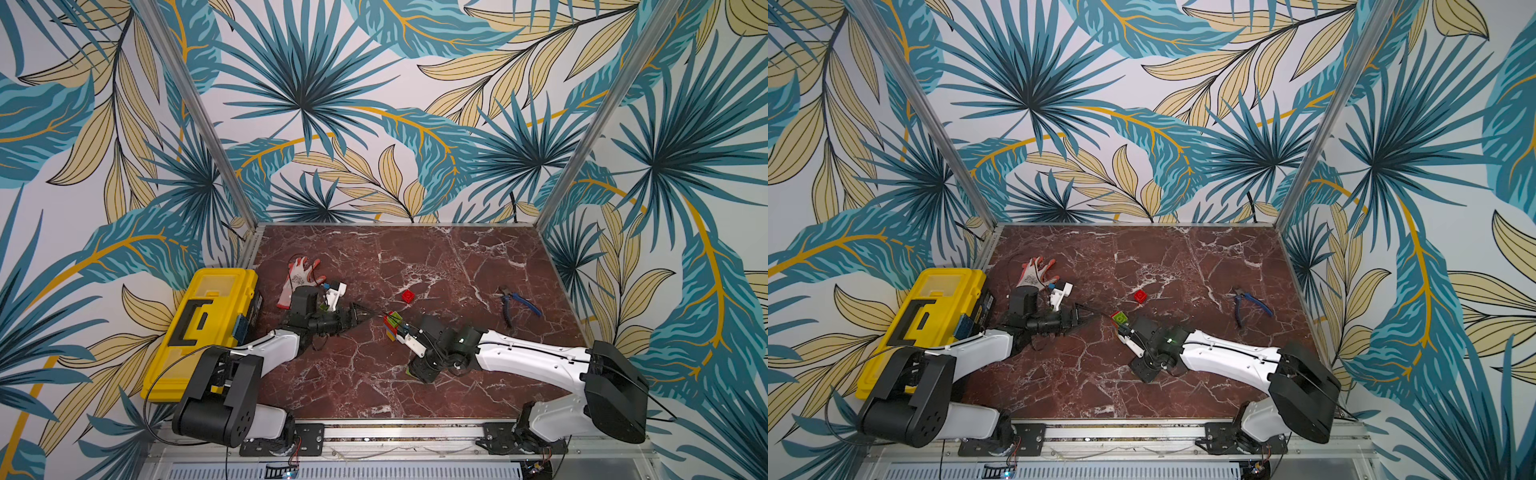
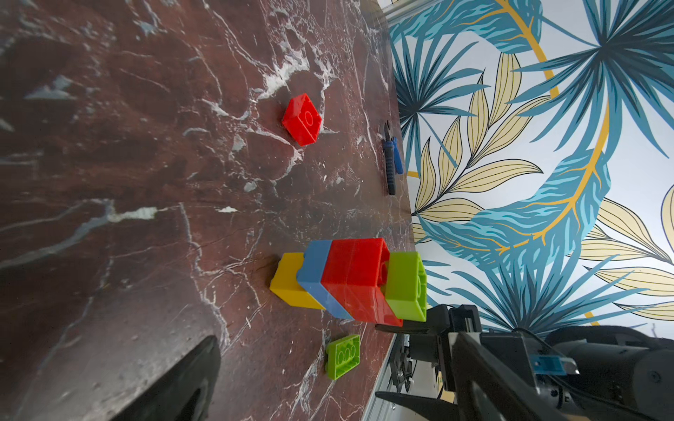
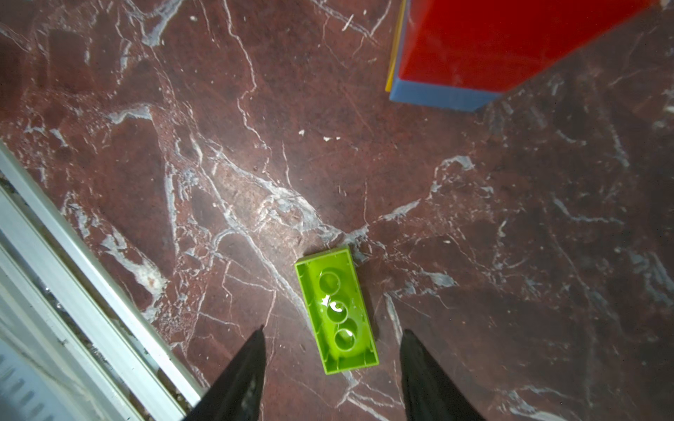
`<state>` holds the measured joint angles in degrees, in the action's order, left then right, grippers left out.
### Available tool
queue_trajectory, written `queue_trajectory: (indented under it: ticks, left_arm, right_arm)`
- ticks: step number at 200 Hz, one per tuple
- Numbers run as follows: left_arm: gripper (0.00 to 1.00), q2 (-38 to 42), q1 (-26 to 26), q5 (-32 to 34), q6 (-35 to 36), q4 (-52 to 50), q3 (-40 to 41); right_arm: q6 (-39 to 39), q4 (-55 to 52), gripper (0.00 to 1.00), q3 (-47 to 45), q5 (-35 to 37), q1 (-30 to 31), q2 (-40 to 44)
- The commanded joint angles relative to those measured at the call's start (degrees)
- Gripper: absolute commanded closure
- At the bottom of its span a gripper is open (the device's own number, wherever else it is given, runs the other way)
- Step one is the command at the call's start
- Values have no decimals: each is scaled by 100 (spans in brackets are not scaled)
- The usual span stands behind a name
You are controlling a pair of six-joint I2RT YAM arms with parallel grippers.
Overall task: Assemble a carrot with lego
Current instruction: Pick up the lego brick from the center of the board.
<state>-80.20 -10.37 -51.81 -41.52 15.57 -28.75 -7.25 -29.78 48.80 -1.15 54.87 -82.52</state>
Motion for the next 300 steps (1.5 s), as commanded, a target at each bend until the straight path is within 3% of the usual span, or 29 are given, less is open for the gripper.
queue_trajectory:
  ticks: [1, 166, 217, 261, 300]
  left_arm:
    - [1, 4, 38, 77, 103, 74, 71]
    - [1, 224, 41, 118, 54, 183, 202]
    - [1, 225, 36, 119, 64, 180, 203]
    - [1, 231, 42, 128, 48, 183, 203]
    - [1, 203, 30, 172, 45, 178, 181]
  right_arm:
    - [-73, 329, 44, -242, 101, 43, -36]
    - [-596, 509, 56, -293, 277, 280, -1006]
    - [-703, 290, 76, -208, 466, 340, -986]
    - [-596, -430, 80, 247, 355, 341, -806]
    - [-489, -1787, 80, 1207, 310, 342, -27]
